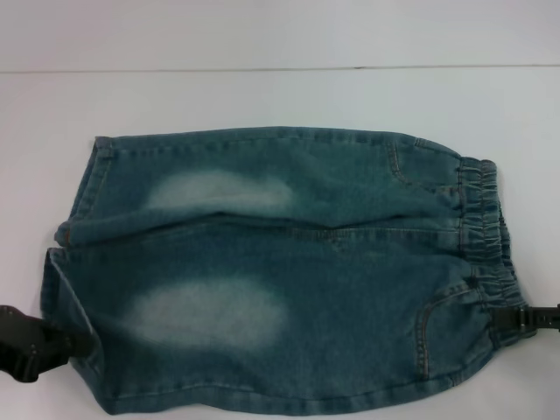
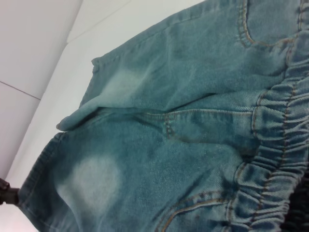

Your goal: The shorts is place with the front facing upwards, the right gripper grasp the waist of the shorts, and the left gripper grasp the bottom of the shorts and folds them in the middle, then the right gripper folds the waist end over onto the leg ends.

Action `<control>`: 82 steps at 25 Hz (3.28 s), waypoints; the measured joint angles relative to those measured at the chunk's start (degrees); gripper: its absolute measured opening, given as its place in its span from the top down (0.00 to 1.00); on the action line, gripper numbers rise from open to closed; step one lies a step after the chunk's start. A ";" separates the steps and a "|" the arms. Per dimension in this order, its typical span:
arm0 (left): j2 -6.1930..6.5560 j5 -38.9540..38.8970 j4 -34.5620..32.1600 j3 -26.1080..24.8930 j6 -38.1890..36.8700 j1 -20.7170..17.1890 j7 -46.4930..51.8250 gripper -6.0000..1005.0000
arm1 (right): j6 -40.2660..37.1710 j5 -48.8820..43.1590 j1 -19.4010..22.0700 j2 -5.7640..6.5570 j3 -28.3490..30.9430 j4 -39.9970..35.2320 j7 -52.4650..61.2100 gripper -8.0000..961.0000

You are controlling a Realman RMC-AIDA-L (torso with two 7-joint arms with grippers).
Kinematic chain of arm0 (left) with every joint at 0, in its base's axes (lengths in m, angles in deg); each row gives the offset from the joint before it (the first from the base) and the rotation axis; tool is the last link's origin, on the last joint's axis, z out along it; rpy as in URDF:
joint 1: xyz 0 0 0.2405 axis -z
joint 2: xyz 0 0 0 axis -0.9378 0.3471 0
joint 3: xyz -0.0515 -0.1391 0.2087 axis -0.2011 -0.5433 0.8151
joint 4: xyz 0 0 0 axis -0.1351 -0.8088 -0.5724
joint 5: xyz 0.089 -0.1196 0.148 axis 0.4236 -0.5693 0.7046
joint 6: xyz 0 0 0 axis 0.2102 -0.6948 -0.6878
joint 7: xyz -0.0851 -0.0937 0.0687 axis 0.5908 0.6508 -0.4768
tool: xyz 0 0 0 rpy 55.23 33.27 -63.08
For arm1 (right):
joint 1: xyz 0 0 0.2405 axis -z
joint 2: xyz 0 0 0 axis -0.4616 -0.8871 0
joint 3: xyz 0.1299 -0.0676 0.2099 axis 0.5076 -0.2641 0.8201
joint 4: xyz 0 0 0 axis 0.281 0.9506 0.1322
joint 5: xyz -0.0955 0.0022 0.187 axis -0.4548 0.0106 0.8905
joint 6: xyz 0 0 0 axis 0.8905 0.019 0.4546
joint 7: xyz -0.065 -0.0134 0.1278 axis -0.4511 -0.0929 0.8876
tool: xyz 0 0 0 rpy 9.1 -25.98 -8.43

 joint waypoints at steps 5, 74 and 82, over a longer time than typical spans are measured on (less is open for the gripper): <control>0.06 -0.88 0.00 -0.06 -0.26 -0.15 0.00 0.92 | 0.17 -0.11 -0.36 -0.23 -0.51 0.03 -1.11 0.50; 1.05 -22.02 24.48 -1.45 48.35 12.82 -3.67 0.87 | 39.55 39.99 -8.80 -3.83 4.32 13.18 -5.60 0.86; 0.49 -23.59 24.55 -0.83 49.39 12.79 -4.89 0.80 | 43.71 39.88 -9.47 -3.75 0.50 12.95 -11.48 0.70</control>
